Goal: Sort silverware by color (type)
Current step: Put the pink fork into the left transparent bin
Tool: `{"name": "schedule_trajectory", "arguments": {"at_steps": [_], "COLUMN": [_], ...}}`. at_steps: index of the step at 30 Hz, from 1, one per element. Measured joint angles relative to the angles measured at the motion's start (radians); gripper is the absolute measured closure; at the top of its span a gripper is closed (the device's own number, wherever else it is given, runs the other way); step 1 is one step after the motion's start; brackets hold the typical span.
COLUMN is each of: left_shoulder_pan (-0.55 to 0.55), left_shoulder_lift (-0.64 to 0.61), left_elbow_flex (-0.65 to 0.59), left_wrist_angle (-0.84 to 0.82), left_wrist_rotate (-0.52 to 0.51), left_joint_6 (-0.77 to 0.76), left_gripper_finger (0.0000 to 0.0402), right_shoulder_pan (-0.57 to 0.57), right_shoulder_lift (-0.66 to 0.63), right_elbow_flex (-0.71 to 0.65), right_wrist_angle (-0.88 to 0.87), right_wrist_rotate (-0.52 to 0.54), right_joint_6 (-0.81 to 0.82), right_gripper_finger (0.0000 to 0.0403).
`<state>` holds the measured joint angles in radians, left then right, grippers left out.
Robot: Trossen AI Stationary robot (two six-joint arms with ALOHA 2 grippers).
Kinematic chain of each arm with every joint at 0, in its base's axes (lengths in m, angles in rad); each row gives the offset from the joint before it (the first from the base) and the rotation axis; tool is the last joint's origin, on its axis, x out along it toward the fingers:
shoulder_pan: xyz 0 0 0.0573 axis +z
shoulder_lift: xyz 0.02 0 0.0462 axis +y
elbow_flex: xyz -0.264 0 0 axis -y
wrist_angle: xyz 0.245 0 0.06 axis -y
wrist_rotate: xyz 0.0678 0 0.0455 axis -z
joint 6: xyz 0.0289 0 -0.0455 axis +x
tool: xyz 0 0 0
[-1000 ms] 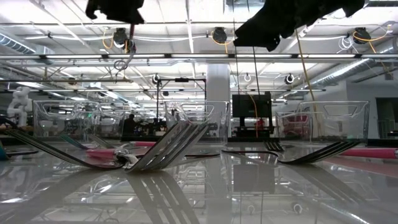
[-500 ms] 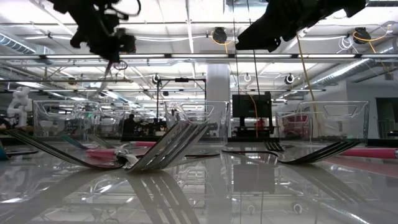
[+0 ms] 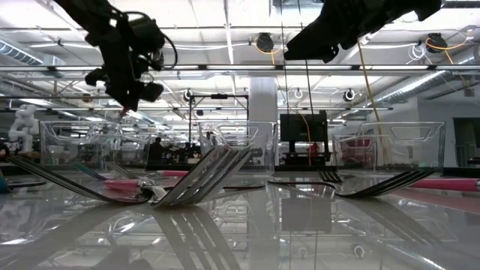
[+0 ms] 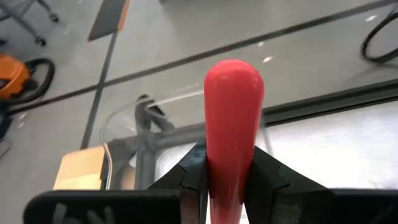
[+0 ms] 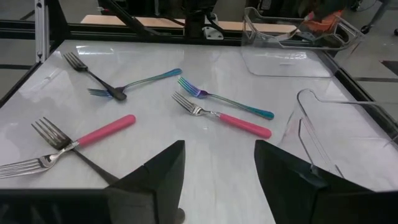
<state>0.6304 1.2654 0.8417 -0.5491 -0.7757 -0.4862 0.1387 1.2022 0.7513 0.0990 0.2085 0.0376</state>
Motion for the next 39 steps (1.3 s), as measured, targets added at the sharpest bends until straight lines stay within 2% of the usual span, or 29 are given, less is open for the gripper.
{"name": "schedule_trajectory", "arguments": {"at_steps": [6,10,15,21,30,33,39], "left_shoulder_pan": [0.041,0.043,0.054,0.092,0.111,0.111,0.111], "left_shoulder_lift": [0.107,0.157,0.207,0.269,0.321,0.321,0.321], "left_elbow_flex": [0.0,0.0,0.0,0.0,0.0,0.0,0.0], "left_wrist_angle": [0.007,0.012,0.016,0.012,0.013,0.018,0.018], "left_wrist_rotate": [0.045,0.021,-0.001,0.04,0.046,0.066,0.073], "left_joint_6": [-0.026,-0.064,-0.112,-0.137,-0.16,-0.136,-0.11], "left_gripper_finger": [0.0336,0.0332,0.0331,0.033,0.0326,0.0303,0.022], "right_shoulder_pan": [0.0,0.0,0.0,0.0,0.001,0.001,0.0], "right_shoulder_lift": [0.0,0.0,0.0,0.0,0.0,0.0,0.0], "right_elbow_flex": [0.0,0.0,0.0,0.0,0.0,0.0,0.0], "right_wrist_angle": [-0.008,-0.015,-0.032,-0.047,-0.076,-0.075,-0.075], "right_wrist_rotate": [0.0,-0.001,-0.003,-0.004,-0.004,-0.004,-0.004], "right_joint_6": [0.0,0.002,0.018,0.029,0.035,0.04,0.041], "right_gripper_finger": [0.0213,0.0213,0.0213,0.0213,0.0213,0.0213,0.0213]}}
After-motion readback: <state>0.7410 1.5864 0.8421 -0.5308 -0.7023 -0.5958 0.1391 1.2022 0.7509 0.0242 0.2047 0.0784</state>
